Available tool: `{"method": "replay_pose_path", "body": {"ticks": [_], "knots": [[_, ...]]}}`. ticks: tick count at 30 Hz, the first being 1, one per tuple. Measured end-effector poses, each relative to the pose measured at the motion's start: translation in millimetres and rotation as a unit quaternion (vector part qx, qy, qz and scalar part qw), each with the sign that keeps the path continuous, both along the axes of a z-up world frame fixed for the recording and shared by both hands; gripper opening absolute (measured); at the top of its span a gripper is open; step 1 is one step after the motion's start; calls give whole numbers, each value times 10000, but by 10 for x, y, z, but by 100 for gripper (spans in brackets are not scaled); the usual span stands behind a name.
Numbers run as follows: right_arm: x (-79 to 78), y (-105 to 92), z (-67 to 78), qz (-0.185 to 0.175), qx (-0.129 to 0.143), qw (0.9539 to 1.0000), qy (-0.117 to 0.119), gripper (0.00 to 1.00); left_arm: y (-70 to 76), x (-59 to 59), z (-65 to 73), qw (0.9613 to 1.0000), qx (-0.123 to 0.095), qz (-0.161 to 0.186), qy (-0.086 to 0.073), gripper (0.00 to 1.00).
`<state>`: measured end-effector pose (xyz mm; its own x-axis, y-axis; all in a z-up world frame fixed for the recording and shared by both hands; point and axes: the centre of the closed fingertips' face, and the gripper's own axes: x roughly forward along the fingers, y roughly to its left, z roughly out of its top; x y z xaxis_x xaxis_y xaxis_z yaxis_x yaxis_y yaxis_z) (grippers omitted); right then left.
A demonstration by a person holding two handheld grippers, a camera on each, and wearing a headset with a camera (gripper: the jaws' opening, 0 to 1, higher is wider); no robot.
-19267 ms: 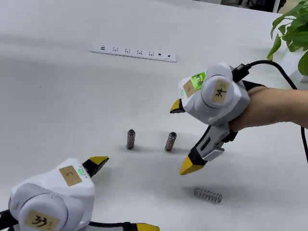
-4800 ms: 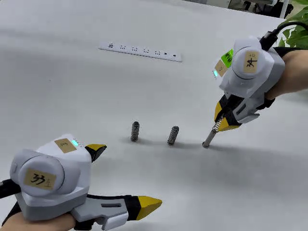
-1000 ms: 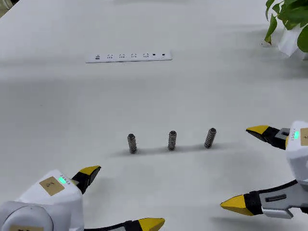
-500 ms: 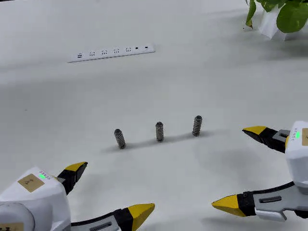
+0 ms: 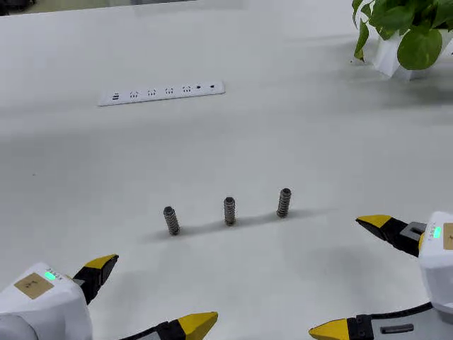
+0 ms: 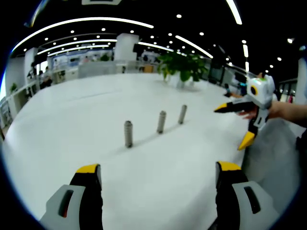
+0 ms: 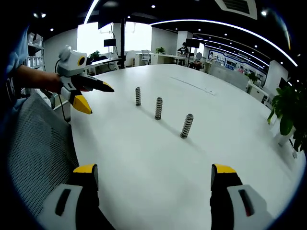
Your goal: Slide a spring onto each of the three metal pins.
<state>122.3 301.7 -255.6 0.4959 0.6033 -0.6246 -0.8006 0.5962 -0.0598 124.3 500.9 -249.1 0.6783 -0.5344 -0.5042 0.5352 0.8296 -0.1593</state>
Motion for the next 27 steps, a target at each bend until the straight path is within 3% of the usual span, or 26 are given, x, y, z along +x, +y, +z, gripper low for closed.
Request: {"method": "replay_pose_path", "body": {"ticks": [10,27], "knots": [[10,-74,4,-103,-27,9999,43,99,-17,-11,-8,10000,-33,-28,82,100],[-15,-23,-3,-113,17,9999,52,99,-16,15,-7,10000,-55,-69,27,100]]}}
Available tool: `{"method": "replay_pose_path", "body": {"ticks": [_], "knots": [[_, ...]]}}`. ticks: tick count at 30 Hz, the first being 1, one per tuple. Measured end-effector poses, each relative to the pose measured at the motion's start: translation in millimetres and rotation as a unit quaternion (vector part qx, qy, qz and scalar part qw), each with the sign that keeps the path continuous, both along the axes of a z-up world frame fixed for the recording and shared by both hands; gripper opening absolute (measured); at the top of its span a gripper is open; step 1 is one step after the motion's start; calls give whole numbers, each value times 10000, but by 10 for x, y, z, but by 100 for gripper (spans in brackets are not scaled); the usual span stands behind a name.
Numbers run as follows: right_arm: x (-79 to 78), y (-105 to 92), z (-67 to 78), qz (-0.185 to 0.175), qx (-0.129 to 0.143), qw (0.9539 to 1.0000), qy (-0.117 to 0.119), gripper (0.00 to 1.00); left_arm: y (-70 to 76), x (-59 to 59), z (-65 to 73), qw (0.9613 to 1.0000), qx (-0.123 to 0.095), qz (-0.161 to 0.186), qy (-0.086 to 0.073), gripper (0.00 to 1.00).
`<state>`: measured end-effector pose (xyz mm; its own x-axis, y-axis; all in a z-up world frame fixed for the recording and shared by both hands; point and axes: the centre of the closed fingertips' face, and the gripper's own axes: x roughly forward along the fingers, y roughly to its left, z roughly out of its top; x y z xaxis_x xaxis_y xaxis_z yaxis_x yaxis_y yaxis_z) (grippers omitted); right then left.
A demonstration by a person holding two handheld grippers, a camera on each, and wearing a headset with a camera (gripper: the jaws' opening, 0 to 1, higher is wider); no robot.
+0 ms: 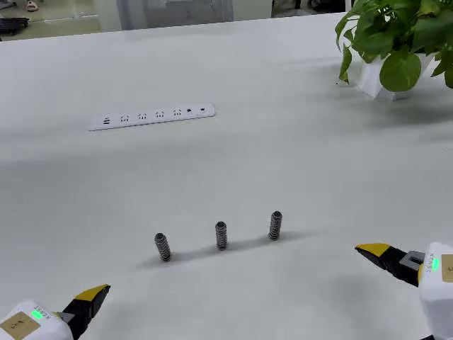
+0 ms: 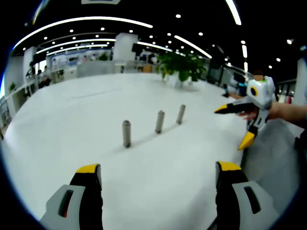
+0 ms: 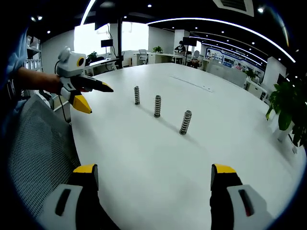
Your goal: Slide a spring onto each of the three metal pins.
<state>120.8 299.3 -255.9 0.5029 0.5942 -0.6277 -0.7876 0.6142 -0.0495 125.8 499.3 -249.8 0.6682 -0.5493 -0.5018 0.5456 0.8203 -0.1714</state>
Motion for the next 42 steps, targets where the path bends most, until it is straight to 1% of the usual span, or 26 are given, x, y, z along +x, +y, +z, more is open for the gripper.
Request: {"method": "replay_pose_path", "body": {"ticks": [3,5,8,11,17,25,31,33,36,38,42], "knots": [[7,-5,17,-44,6,10000,-37,99,-11,0,-10,10000,11,-34,17,100],[2,-12,43,-100,47,9999,-70,99,-31,-1,-8,9999,39,-106,-5,100],[-34,-31,65,-145,70,9998,-97,99,-50,-1,-20,9998,68,-160,19,100],[-79,-45,61,-177,88,9998,-89,99,-74,-2,-26,9996,121,-246,4,100],[-84,-60,54,-260,120,9996,-70,98,-102,2,-21,9996,88,-279,0,100],[-81,-59,66,-287,122,9995,-93,98,-115,-29,-64,9996,69,-286,33,100],[-124,-74,37,-305,113,9995,-54,98,-122,-34,-107,9995,68,-295,69,100],[-138,-100,-1,-316,42,9995,-36,98,-130,-31,-108,9995,48,-301,67,100],[-152,-117,-5,-351,68,9994,-19,98,-134,-31,-115,9994,51,-323,73,100],[-152,-139,-13,-373,47,9993,-34,98,-136,-29,-112,9994,56,-338,67,100],[-164,-163,-45,-408,7,9992,9,98,-137,-22,-110,9993,72,-364,64,100]]}}
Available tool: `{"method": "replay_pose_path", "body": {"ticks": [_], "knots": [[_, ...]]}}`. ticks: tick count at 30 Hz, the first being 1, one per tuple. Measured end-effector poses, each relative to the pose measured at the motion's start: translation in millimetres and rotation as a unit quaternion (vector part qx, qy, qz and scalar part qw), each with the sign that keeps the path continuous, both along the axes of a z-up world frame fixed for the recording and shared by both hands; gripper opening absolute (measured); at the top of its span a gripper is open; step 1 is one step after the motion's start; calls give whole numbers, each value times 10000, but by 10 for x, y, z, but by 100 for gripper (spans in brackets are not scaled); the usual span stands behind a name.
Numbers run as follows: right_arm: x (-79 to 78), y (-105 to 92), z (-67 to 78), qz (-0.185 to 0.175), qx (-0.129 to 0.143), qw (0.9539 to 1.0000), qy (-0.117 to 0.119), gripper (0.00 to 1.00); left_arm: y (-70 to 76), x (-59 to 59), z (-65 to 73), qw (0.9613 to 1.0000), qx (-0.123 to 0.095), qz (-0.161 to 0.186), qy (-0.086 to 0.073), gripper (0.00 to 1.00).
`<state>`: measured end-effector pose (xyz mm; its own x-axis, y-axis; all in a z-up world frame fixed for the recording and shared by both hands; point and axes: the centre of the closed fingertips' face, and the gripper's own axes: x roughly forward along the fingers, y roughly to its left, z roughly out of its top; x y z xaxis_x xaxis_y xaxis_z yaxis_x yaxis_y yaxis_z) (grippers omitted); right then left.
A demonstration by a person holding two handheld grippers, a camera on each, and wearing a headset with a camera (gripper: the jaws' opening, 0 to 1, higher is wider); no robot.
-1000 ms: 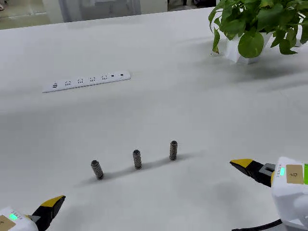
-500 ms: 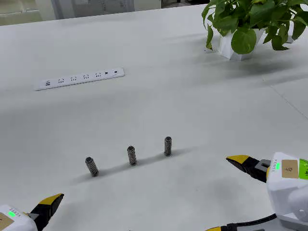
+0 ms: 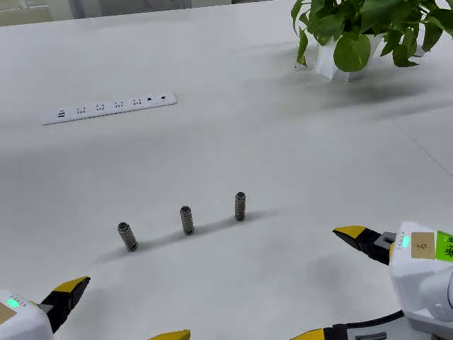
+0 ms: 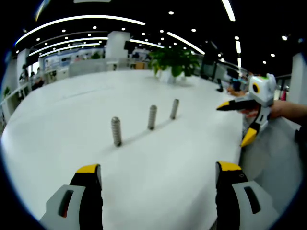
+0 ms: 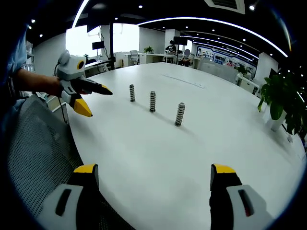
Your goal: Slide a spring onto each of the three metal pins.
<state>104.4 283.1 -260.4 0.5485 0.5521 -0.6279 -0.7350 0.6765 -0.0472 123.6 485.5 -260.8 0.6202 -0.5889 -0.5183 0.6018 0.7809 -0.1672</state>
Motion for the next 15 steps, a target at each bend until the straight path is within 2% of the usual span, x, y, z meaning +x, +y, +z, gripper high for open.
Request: {"method": "replay_pose_path", "body": {"ticks": [5,10,15], "knots": [[5,9,12,-14,64,10000,-13,98,0,9,29,10000,-26,7,-26,100],[-5,21,-12,41,9,10000,20,98,27,9,31,10000,12,-1,-31,100],[-17,43,-24,88,14,10000,42,97,28,-32,27,10000,12,-1,-21,100]]}}
